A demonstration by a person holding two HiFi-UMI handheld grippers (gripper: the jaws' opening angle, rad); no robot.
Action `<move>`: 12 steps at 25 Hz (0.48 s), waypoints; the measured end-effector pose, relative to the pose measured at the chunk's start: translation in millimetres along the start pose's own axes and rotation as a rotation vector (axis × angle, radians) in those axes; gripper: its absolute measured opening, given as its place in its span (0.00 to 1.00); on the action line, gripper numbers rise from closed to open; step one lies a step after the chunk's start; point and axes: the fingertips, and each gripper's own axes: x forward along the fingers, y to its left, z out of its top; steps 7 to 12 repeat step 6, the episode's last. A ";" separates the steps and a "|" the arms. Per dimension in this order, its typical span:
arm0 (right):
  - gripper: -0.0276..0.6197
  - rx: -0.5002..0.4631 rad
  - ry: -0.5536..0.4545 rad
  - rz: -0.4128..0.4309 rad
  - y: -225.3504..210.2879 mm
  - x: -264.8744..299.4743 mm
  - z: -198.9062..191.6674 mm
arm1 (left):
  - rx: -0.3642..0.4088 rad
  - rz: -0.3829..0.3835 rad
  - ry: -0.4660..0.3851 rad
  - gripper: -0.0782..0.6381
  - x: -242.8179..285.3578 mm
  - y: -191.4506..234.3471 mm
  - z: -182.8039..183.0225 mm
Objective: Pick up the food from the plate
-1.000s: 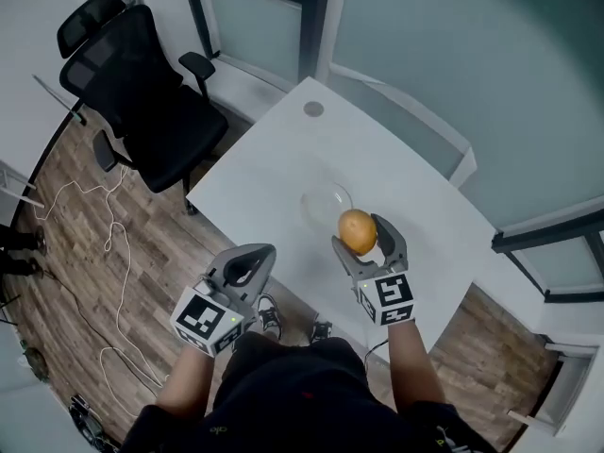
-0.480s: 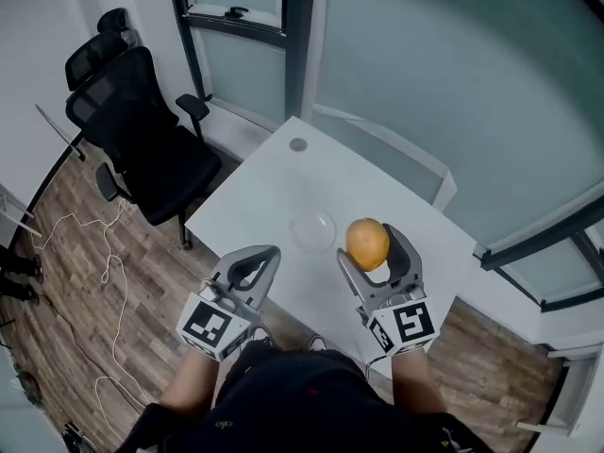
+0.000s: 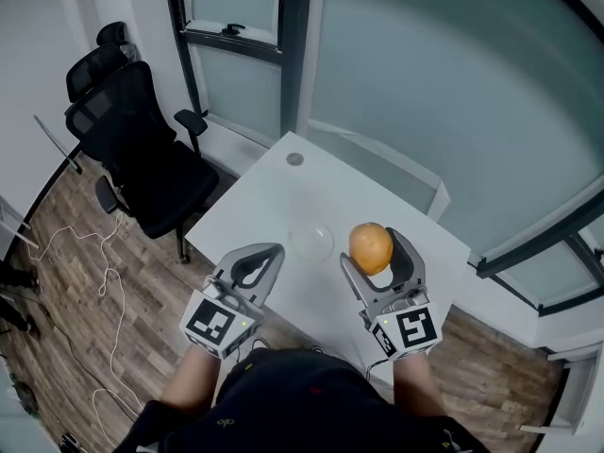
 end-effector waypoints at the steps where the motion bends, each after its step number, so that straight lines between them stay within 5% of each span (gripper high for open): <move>1: 0.62 -0.001 0.002 0.000 0.7 0.5 -0.4 | -0.004 -0.004 -0.004 0.14 -1.1 -0.3 0.7; 12: 0.62 -0.002 0.013 0.001 3.2 3.6 -4.7 | 0.000 -0.012 -0.004 0.14 -5.5 0.8 -2.0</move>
